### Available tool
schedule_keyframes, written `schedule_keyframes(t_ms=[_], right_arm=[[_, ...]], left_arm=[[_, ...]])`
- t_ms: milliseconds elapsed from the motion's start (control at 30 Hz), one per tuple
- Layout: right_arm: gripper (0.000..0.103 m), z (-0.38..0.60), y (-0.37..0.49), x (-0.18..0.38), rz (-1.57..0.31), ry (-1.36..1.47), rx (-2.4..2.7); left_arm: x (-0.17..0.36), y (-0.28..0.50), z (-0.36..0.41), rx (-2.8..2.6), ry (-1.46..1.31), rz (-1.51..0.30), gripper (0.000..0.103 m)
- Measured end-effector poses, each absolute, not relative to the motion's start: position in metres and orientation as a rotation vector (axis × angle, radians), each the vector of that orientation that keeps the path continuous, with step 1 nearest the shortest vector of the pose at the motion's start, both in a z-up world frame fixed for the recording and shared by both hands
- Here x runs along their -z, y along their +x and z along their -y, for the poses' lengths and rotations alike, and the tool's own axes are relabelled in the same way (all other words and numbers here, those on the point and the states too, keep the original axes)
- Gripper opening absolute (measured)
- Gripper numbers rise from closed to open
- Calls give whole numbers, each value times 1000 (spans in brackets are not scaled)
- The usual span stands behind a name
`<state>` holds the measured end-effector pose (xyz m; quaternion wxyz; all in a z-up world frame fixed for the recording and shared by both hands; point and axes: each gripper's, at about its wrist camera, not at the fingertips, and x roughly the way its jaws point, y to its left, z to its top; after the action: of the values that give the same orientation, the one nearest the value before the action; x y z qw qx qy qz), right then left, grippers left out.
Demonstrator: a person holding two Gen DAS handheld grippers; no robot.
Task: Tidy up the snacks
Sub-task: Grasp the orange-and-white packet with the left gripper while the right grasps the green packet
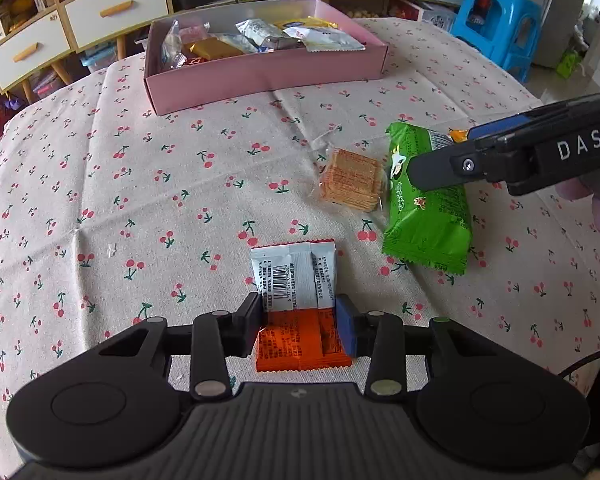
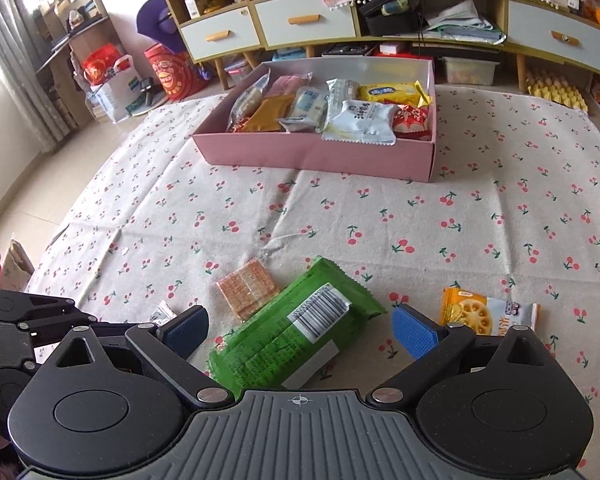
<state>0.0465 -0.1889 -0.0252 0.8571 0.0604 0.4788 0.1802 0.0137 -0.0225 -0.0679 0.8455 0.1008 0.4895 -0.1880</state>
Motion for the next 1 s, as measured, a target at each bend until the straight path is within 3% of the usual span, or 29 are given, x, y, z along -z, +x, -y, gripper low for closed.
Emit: schedule_keyframes(t_ms=[500, 633, 867, 1000], right_arm=[[96, 164, 48, 43, -1081, 79, -305], [86, 164, 47, 44, -1099, 84, -296], [60, 168, 45, 36, -1108, 104, -293], [52, 173, 45, 31, -1111, 112, -290]], left_arm=[[62, 23, 4, 325, 156, -1040, 36], [61, 24, 2, 319, 147, -1039, 36], [60, 26, -1, 309, 126, -1038, 36], [59, 28, -2, 307, 109, -1039, 36]])
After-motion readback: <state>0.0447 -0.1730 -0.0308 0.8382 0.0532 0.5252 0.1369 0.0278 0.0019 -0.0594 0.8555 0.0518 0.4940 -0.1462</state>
